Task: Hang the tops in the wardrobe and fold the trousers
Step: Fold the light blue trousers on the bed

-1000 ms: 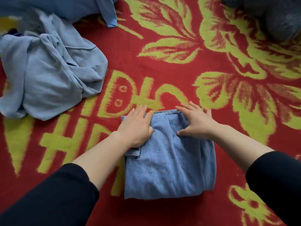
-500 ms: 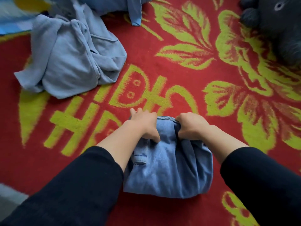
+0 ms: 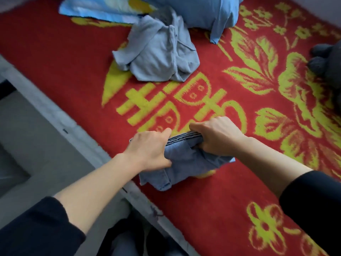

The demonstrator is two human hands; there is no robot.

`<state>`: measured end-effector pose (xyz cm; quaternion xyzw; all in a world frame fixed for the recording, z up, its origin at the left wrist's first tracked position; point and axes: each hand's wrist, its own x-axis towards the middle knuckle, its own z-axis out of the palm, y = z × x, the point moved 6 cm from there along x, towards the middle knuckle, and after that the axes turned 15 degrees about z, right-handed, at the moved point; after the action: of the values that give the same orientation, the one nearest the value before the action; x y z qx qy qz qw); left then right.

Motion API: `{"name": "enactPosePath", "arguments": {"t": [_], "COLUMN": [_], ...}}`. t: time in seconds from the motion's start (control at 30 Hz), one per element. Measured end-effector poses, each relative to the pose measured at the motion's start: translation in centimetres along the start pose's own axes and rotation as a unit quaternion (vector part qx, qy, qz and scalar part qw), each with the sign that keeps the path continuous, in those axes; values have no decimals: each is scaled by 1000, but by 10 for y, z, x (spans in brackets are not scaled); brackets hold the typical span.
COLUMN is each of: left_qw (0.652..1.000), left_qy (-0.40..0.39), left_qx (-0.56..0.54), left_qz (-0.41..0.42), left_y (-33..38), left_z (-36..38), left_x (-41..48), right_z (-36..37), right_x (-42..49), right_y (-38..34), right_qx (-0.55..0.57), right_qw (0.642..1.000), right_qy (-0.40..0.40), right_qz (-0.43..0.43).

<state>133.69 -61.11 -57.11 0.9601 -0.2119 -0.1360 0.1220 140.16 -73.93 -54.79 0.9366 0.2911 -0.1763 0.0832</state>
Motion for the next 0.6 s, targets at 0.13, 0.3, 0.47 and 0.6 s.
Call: {"name": "enactPosePath", "arguments": {"t": [0.13,0.3,0.47,0.6], "left_qw": [995,981,959,941], "left_qy": [46,58,75,81], "left_qx": [-3,-1,-26,-47], "left_qz": [-90,-184,-273,-324], "left_y": [-48,-115,-174,-214], "left_z": [-27,-30,2,38], "left_x": [-87,-215,-366,-489], "right_z": [-38,-47,-39,-17], "right_x": [12,26,26,17], "right_y": [-88,-230,-398,-535], "right_qx": [-1,-1,-45,-75], "right_qw": [997,988,972,954], "right_qy": [34,38,33,9], "right_qz": [-68,-147,-229,-289]}}
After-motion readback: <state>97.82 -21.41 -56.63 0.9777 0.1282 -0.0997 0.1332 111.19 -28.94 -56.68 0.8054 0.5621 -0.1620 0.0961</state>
